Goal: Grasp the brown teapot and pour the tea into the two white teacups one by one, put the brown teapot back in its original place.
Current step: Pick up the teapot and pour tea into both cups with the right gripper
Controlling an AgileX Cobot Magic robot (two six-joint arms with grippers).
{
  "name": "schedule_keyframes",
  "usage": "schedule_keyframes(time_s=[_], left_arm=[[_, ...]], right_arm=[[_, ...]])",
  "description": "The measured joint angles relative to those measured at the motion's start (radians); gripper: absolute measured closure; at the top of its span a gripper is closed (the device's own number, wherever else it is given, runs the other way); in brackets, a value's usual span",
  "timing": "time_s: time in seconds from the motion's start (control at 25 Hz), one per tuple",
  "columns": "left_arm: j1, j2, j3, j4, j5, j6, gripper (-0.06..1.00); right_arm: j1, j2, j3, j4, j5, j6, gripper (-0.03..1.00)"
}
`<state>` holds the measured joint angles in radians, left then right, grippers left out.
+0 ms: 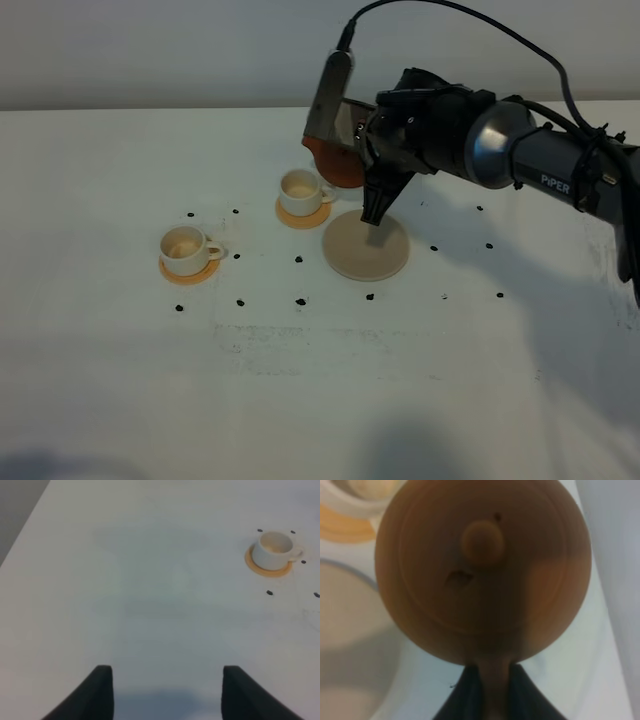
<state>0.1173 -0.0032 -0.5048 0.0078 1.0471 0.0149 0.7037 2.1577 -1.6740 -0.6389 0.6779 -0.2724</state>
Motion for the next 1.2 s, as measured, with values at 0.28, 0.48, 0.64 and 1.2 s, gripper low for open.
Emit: schedule_keyframes(time_s=[0.28,0.48,0.64,1.2], left_arm=[[0.000,0.000,0.000,0.000,0.000,0.000,0.45],[0.000,0.000,0.000,0.000,0.000,0.000,0.45],[0.000,0.000,0.000,0.000,0.000,0.000,0.45],[0.000,0.000,0.000,0.000,0.000,0.000,0.45]], right_arm=[[0.010,0.017,0.000,-0.094,0.032,-0.006,0.88],[0.017,0.018,0.005,-0.160,0.039,-0.010,0.88],[0.023,0.018,0.020,-0.198,0.046,-0.011,0.88],[0.068,0.018,0.022,-0.286,0.049,-0.011,0.88]])
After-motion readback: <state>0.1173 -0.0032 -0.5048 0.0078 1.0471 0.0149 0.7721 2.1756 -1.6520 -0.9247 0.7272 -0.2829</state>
